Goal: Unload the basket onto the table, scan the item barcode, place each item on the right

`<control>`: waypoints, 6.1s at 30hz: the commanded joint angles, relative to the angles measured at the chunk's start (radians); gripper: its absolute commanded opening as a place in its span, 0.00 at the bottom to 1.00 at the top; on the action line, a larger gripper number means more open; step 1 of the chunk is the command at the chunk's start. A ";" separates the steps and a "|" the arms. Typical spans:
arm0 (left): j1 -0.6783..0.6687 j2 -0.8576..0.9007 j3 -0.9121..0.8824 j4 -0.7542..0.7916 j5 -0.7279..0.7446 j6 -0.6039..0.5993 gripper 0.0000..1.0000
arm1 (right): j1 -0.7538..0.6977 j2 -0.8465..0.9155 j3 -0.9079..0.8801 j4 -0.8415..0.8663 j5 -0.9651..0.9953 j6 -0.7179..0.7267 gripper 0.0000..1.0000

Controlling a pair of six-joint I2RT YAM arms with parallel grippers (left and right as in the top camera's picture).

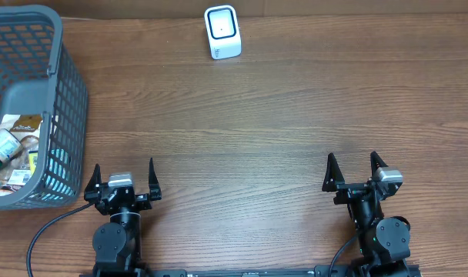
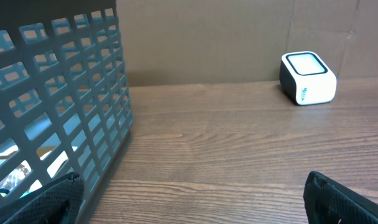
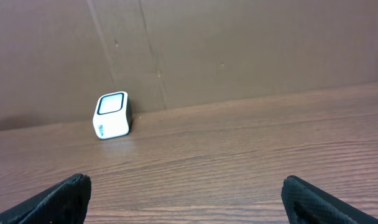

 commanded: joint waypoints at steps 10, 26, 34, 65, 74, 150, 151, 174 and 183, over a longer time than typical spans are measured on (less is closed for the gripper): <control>0.006 -0.010 -0.010 0.005 0.011 0.019 1.00 | 0.000 0.000 -0.010 0.006 0.014 0.005 1.00; 0.006 -0.010 -0.010 0.007 0.011 0.020 0.99 | 0.000 0.000 -0.010 0.005 0.014 0.005 1.00; 0.006 -0.010 -0.009 0.047 0.078 -0.016 1.00 | 0.000 0.000 -0.010 0.006 0.014 0.005 1.00; 0.006 0.834 1.081 -0.339 0.334 -0.047 1.00 | 0.000 0.000 -0.010 0.005 0.014 0.005 1.00; 0.011 1.304 1.800 -0.817 0.359 -0.040 1.00 | 0.000 0.000 -0.010 0.006 0.014 0.005 1.00; 0.685 1.862 1.466 -0.631 -0.091 0.769 1.00 | 0.000 0.000 -0.010 0.006 0.014 0.005 1.00; 0.695 1.862 1.466 -0.628 -0.094 0.768 1.00 | 0.000 0.000 -0.010 0.006 0.014 0.005 1.00; 0.777 1.991 1.466 -0.605 -0.012 0.779 1.00 | 0.000 0.000 -0.010 0.005 0.014 0.005 1.00; 0.764 1.986 1.466 -0.591 -0.019 0.764 0.73 | 0.000 0.000 -0.010 0.005 0.014 0.005 1.00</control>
